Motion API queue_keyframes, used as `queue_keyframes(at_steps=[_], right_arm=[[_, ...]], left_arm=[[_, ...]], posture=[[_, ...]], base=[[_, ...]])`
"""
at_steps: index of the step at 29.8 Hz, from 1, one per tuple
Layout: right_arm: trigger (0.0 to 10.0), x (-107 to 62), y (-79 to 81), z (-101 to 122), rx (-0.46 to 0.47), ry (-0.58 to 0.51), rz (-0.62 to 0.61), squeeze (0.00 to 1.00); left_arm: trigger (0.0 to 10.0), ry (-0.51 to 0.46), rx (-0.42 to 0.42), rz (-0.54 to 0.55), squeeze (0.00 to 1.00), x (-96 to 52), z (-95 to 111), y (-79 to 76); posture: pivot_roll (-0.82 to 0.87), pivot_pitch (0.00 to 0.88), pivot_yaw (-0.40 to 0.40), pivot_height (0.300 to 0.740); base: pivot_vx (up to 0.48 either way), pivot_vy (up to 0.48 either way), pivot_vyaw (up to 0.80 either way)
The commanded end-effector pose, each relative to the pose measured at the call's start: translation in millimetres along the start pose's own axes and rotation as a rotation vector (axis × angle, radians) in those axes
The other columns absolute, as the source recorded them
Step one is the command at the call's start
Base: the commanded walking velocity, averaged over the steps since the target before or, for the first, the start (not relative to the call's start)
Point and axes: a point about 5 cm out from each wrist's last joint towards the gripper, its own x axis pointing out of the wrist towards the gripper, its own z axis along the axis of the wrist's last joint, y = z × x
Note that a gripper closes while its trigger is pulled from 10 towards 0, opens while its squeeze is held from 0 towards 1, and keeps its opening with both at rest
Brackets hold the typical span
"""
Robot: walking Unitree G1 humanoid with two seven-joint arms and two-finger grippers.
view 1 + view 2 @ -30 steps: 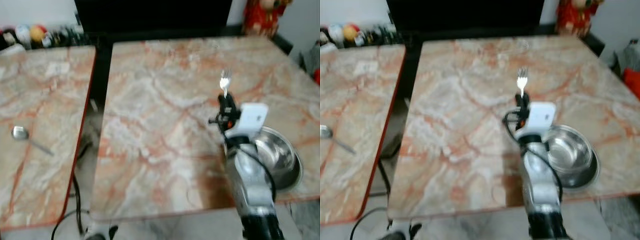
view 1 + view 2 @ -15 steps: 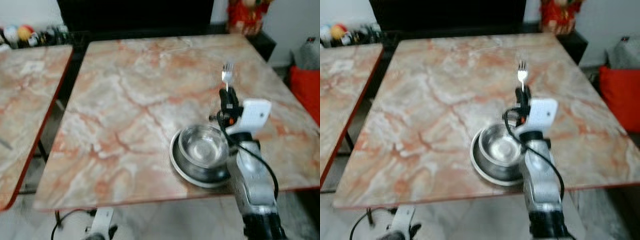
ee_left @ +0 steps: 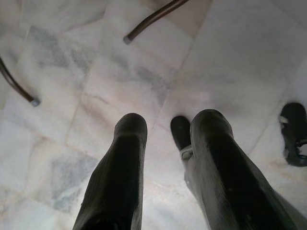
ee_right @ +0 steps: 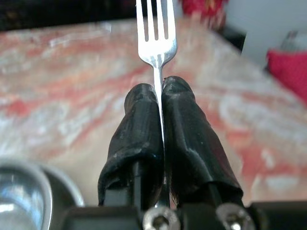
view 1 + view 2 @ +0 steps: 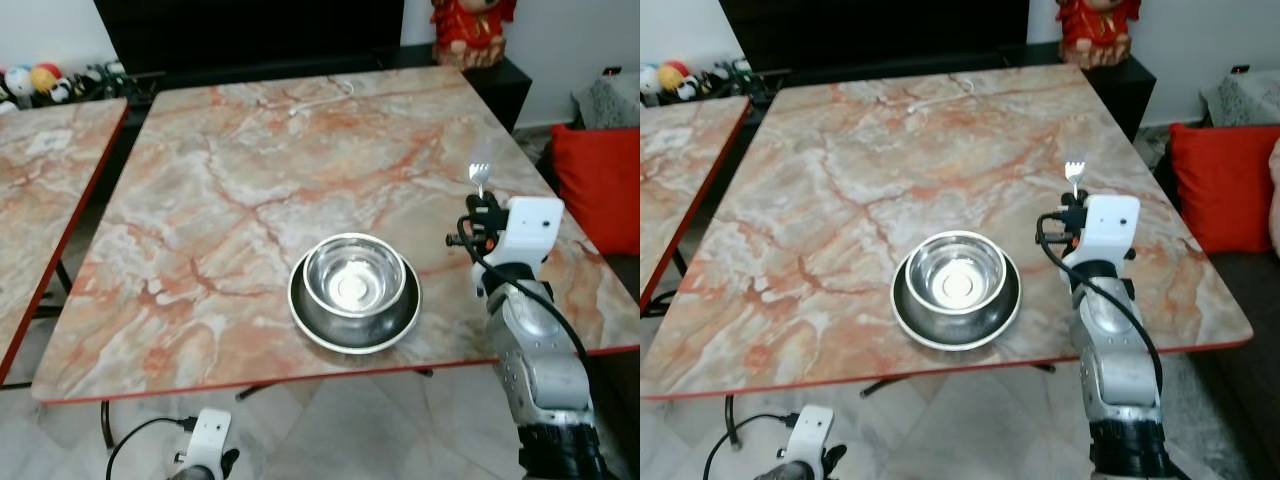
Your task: Setting the table
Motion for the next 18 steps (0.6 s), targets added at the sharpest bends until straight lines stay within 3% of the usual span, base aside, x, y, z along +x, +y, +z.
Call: queue_keyframes(at_steps=[1,2,5,7,12,18], right_arm=[[10.0,4.1,0.0,-5,0.047,0.08,0.019,0.0],[10.0,4.1,0.0,-5,0.047,0.08,0.019,0.0],[10.0,5.5,-9.9,-22,-0.027,0.229,0.014,0.0],[10.0,5.0,-13.9,-27,-0.013,0.266,0.002,0.0],[10.0,4.0,-16.4,-33,-0.043,0.323,0.022,0.0],[10.0,3.8,-12.9,-34,-0.015,0.36,0.058,0.0]], left_arm=[[10.0,0.04,0.006,0.0,0.0,-1.8,-9,2.5],[10.0,0.04,0.006,0.0,0.0,-1.8,-9,2.5],[10.0,0.042,0.006,-0.001,0.0,-1.8,-9,3.0],[10.0,0.043,0.006,-0.001,0.0,-1.9,-9,3.3],[10.0,0.044,0.007,0.001,0.0,-2.1,-9,5.2],[10.0,0.046,0.009,0.001,0.0,-2.3,-10,6.1]], posture=[[-0.17,0.134,0.071,0.74],[-0.17,0.134,0.071,0.74],[-0.17,0.136,0.073,0.74],[-0.17,0.138,0.074,0.74],[-0.17,0.144,0.076,0.74],[-0.17,0.15,0.078,0.74]], base=[[0.0,0.0,0.0],[0.0,0.0,0.0],[0.0,0.0,0.0],[0.0,0.0,0.0],[0.0,0.0,0.0],[0.0,0.0,0.0]])
